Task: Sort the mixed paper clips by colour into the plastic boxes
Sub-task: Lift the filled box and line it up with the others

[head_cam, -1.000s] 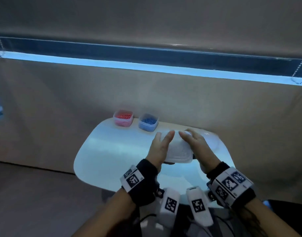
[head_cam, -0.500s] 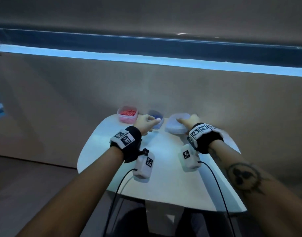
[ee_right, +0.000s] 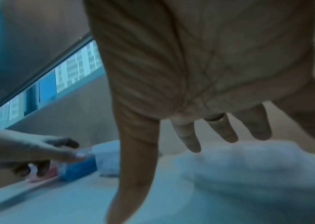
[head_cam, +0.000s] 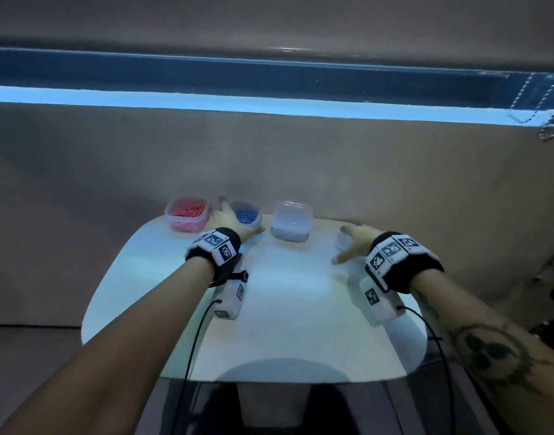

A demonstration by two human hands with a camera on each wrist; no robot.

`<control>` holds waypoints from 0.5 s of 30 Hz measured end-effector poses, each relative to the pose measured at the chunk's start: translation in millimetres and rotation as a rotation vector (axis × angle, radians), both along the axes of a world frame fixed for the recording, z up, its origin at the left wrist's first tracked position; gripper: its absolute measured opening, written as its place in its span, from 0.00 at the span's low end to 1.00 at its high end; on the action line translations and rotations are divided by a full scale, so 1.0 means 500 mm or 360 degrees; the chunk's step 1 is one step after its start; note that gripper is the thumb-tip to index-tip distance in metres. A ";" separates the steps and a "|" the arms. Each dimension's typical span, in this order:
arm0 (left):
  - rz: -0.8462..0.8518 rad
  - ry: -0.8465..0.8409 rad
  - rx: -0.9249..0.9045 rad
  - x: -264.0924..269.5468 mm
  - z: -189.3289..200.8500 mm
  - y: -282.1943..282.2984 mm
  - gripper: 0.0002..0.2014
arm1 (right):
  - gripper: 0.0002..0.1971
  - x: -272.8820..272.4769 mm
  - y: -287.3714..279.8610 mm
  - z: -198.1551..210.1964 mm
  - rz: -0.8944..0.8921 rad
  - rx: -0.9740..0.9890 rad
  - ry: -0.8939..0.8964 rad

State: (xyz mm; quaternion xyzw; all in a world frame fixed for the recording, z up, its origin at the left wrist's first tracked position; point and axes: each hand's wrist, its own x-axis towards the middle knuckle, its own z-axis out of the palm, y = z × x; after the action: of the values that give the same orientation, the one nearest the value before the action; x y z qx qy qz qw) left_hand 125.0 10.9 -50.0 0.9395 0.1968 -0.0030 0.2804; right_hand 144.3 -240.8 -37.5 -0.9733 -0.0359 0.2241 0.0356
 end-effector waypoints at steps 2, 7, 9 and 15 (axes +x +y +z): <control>0.0036 -0.0018 0.0055 0.007 0.000 -0.004 0.45 | 0.52 -0.011 -0.019 -0.031 0.0063 -0.0109 0.0085; 0.0007 0.0003 0.0131 -0.006 0.007 -0.010 0.41 | 0.39 -0.007 -0.041 -0.033 0.0089 0.0019 -0.0220; -0.0041 0.0025 0.0139 -0.015 0.010 -0.006 0.43 | 0.29 -0.006 -0.048 -0.026 0.0094 0.0019 -0.0257; -0.0254 -0.0121 0.0092 -0.062 0.036 0.007 0.38 | 0.05 -0.023 -0.063 0.017 0.0000 0.0140 -0.0723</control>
State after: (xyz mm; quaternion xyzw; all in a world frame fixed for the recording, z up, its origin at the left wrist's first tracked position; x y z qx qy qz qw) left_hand 94.2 14.2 -31.8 0.9593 0.1107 0.0160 0.2594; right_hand 132.8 -272.4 -29.2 -0.9962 -0.0528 -0.0026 0.0689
